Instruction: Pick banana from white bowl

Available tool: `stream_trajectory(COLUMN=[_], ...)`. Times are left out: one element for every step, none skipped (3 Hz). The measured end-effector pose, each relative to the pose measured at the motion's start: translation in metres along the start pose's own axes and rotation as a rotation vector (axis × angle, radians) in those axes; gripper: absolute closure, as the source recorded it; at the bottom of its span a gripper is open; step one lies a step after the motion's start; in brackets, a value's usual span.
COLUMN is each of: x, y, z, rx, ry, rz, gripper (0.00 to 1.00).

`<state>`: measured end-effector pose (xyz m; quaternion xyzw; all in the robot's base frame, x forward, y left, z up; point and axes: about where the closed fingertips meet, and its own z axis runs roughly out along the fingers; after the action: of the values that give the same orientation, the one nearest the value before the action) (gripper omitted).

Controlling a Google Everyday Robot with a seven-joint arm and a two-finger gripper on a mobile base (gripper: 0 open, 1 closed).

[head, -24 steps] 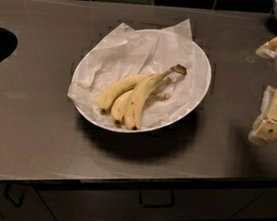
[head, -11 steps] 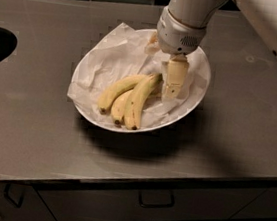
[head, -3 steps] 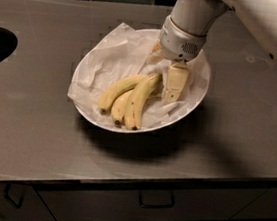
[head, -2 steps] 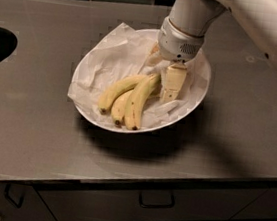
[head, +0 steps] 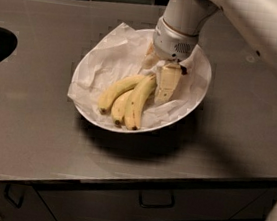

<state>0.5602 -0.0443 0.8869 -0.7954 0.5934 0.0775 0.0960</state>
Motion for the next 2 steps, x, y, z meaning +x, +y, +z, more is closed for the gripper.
stream_trajectory(x=[-0.0051, -0.0068], y=[-0.0001, 0.0004], z=[-0.0007, -0.0012], rx=[-0.002, -0.001], ry=[0.006, 0.011], rz=[-0.008, -0.006], gripper=[0.34, 0.33])
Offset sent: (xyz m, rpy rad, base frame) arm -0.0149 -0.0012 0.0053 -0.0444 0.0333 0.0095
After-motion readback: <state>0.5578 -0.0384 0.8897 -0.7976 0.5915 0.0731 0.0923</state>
